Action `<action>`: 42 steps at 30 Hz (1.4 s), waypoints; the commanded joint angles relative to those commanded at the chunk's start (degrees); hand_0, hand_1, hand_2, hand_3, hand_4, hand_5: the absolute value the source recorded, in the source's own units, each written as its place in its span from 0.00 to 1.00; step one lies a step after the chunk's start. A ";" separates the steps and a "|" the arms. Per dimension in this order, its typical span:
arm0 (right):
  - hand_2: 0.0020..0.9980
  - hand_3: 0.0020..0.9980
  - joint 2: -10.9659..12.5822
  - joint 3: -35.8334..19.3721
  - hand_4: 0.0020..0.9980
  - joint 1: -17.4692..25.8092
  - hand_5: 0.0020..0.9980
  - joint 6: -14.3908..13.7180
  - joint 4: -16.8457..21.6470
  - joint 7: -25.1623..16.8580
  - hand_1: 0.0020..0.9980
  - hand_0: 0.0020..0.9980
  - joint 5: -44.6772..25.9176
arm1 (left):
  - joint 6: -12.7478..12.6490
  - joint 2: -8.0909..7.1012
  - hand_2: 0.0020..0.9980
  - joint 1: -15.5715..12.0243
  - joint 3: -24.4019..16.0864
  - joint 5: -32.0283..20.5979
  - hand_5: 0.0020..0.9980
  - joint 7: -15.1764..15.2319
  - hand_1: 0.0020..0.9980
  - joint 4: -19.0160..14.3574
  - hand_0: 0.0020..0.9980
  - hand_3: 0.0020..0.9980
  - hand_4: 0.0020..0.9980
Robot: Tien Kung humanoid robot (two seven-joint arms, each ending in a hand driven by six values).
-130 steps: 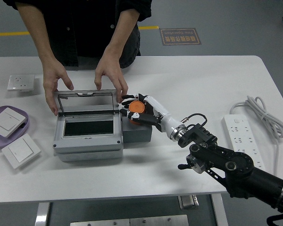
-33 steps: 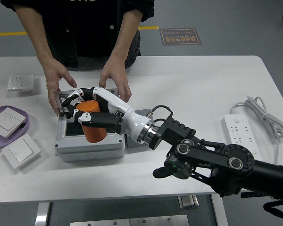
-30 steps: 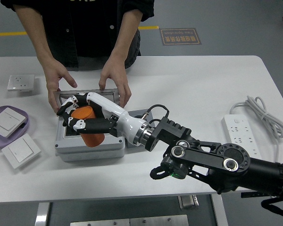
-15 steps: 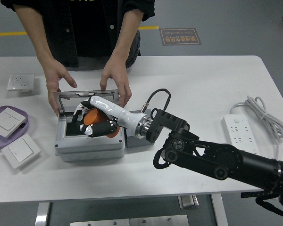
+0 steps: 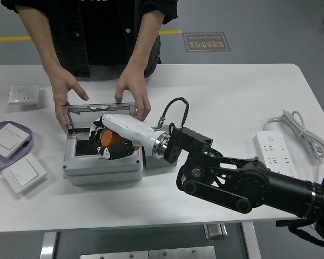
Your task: Pick up the cylinder from the cube,place it in the box,flap close box
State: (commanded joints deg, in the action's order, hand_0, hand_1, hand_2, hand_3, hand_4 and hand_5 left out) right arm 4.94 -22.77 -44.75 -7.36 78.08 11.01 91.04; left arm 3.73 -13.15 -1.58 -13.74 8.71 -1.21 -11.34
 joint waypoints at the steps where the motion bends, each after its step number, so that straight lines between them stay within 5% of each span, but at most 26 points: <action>1: 0.65 0.63 -0.08 0.03 0.34 -0.12 0.00 0.27 -0.13 0.55 0.67 0.70 1.22 | -0.01 0.00 0.61 0.02 0.05 -0.08 0.38 0.00 0.67 0.00 0.66 0.68 0.71; 14: 0.68 0.68 -0.58 1.90 0.35 -1.17 0.00 0.37 -1.39 2.30 0.69 0.74 1.98 | -0.02 0.08 0.61 0.37 0.26 -0.12 0.38 -0.09 0.67 -0.05 0.66 0.68 0.71; 15: 0.69 0.69 -0.66 2.17 0.40 -1.22 0.24 0.21 -1.47 2.15 0.70 0.76 1.81 | -0.02 0.08 0.61 0.40 0.16 -0.01 0.38 -0.10 0.67 -0.05 0.66 0.68 0.71; 20: 0.69 0.69 -0.99 3.09 0.40 -1.58 0.24 -0.27 -2.02 1.47 0.70 0.76 1.66 | -0.01 0.12 0.61 0.59 -0.08 0.35 0.38 -0.15 0.67 -0.07 0.66 0.68 0.71; 21: 0.69 0.69 -1.04 3.18 0.49 -1.63 0.31 -0.30 -2.15 1.38 0.70 0.77 1.72 | 0.00 0.13 0.61 0.61 -0.12 0.40 0.38 -0.16 0.67 -0.08 0.66 0.68 0.71; 32: 0.69 0.69 -1.55 3.42 0.55 -1.65 0.29 -0.34 -4.15 0.66 0.70 0.78 4.37 | -0.01 0.23 0.61 0.76 -0.54 1.13 0.38 -0.25 0.67 -0.16 0.66 0.68 0.71; 33: 0.71 0.71 -1.57 3.38 0.81 -1.63 0.38 -0.48 -4.23 0.52 0.72 0.81 4.41 | -0.02 0.24 0.61 0.76 -0.57 1.17 0.38 -0.26 0.67 -0.17 0.66 0.68 0.70; 38: 0.71 0.71 -1.72 3.31 0.81 -1.49 0.38 -0.99 -4.82 0.16 0.72 0.81 3.89 | -0.02 0.28 0.61 0.83 -1.19 1.99 0.38 -0.32 0.67 -0.22 0.66 0.68 0.70; 39: 0.76 0.81 -1.73 3.30 0.97 -1.46 0.45 -1.07 -4.89 0.12 0.77 0.89 3.73 | -0.02 0.29 0.61 0.84 -1.34 2.17 0.38 -0.34 0.67 -0.23 0.66 0.68 0.70; 42: 0.76 0.81 -1.63 3.16 0.97 -1.31 0.45 -1.75 -4.74 -0.13 0.77 0.89 2.80 | 0.01 0.35 0.61 0.88 -2.04 2.96 0.38 -0.38 0.67 -0.30 0.66 0.68 0.70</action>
State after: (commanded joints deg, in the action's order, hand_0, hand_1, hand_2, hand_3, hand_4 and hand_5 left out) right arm 3.31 -19.61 -46.05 -9.11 73.34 10.88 93.84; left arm 3.74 -12.80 -0.70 -15.78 11.66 -1.59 -11.64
